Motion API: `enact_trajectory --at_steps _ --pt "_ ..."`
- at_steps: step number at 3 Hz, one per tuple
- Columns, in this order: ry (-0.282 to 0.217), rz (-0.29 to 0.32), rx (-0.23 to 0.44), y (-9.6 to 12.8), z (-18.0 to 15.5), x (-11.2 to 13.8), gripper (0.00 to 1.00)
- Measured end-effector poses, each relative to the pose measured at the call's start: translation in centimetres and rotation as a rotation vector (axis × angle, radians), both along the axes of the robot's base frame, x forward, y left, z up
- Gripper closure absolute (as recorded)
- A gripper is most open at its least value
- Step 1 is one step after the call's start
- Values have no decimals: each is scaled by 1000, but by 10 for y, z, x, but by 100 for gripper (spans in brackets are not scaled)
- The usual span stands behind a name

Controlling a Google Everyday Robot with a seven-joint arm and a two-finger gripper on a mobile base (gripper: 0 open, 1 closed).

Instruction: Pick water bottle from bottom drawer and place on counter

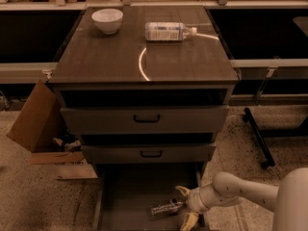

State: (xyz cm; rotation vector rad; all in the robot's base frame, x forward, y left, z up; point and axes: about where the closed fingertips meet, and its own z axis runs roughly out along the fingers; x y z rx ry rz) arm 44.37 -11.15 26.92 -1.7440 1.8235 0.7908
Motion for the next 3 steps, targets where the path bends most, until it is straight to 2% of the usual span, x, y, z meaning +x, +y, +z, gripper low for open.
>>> enact_trajectory --at_steps 1,2,3 --pt "0 0 0 0 0 0 0" --pt "-17 26 9 0 -17 7 0" --pt "-84 115 18 1 -41 26 0"
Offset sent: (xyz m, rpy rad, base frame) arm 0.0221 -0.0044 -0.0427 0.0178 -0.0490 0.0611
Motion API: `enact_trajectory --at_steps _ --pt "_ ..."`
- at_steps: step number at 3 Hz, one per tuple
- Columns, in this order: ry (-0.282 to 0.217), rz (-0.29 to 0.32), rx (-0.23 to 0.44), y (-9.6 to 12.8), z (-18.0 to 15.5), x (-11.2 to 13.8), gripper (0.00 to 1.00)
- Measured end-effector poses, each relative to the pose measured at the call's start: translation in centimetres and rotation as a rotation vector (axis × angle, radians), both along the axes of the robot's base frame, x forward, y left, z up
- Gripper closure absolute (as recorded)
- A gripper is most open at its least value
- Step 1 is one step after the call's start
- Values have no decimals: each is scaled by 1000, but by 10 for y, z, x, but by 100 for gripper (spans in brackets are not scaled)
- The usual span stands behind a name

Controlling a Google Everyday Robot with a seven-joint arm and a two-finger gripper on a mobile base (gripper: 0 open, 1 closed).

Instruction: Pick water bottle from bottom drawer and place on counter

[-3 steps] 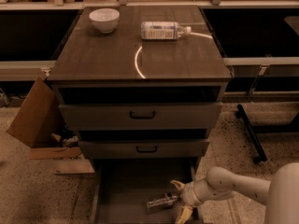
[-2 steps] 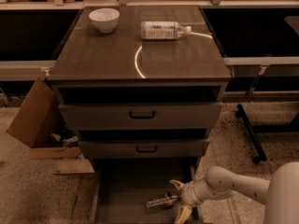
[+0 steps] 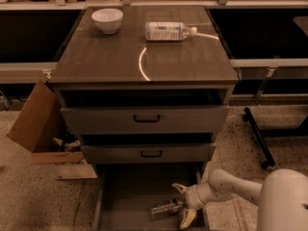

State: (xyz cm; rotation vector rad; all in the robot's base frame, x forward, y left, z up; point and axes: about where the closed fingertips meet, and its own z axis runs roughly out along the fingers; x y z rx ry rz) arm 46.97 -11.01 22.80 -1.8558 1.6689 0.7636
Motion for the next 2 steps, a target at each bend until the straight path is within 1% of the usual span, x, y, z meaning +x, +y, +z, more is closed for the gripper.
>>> enact_trajectory --at_steps 1,2 --pt "-23 57 15 -1 -20 15 0" --pt "-45 109 11 -1 -45 29 0"
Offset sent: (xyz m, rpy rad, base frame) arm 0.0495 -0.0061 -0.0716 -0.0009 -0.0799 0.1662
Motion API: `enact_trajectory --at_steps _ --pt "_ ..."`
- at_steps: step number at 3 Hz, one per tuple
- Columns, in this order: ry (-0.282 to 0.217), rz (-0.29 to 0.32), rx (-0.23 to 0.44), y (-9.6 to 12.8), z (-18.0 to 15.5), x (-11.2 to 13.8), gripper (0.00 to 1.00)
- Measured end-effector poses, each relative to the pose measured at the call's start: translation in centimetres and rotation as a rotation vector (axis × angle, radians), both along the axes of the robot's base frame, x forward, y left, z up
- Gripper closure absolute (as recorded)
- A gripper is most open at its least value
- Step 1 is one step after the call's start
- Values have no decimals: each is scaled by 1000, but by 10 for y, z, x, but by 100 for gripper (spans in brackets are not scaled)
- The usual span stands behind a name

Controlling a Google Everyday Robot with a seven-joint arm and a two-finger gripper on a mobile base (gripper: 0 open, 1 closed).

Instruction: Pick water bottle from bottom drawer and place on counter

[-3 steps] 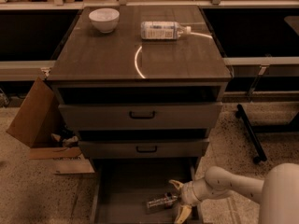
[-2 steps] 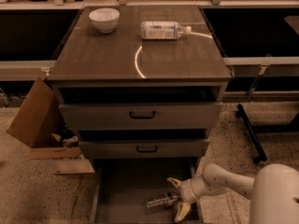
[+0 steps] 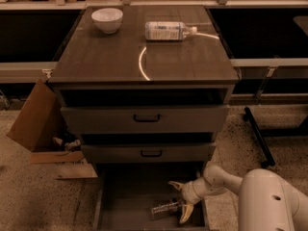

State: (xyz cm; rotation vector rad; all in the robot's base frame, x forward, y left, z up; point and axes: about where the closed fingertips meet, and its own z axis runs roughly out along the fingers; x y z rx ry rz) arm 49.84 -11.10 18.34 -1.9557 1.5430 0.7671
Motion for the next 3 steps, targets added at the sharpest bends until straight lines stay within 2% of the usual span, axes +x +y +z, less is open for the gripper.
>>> enact_trajectory --at_steps 1,2,3 --pt "-35 28 -9 0 -29 14 0" --pt "-49 36 -21 1 -47 19 0" --pt "-53 38 -58 5 -66 18 11"
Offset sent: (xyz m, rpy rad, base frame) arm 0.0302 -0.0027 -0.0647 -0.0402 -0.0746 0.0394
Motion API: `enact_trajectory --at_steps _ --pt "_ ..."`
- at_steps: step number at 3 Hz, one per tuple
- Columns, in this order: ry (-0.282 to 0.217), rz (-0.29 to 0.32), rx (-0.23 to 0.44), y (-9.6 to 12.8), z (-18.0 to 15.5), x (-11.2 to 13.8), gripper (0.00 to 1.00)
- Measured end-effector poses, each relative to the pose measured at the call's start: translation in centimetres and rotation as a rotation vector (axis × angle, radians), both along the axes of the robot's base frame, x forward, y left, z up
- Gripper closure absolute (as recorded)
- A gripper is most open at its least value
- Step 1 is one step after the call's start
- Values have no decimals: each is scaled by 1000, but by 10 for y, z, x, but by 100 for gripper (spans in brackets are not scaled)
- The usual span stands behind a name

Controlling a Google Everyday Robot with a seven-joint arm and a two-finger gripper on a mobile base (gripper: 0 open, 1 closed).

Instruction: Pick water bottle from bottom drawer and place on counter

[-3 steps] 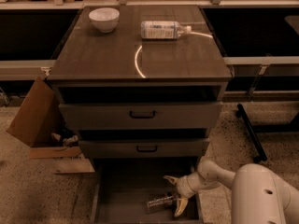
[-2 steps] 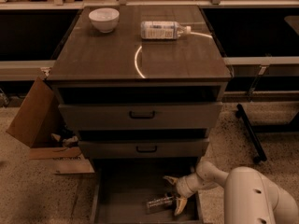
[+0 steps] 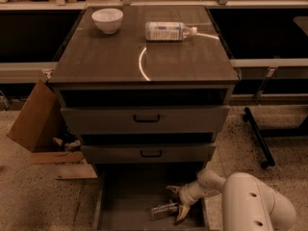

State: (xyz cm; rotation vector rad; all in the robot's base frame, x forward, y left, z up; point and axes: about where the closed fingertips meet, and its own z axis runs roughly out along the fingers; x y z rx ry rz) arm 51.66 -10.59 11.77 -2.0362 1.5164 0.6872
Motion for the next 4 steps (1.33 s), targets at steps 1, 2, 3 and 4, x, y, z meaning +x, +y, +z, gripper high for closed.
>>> enact_trajectory --at_steps 1,2,3,4 --pt "-12 -1 -21 3 -7 -1 28" --pt "-15 -4 -24 5 -8 -5 52" --pt "-16 -16 -14 3 -1 -10 75" --pt "-37 -26 31 -7 33 -16 97"
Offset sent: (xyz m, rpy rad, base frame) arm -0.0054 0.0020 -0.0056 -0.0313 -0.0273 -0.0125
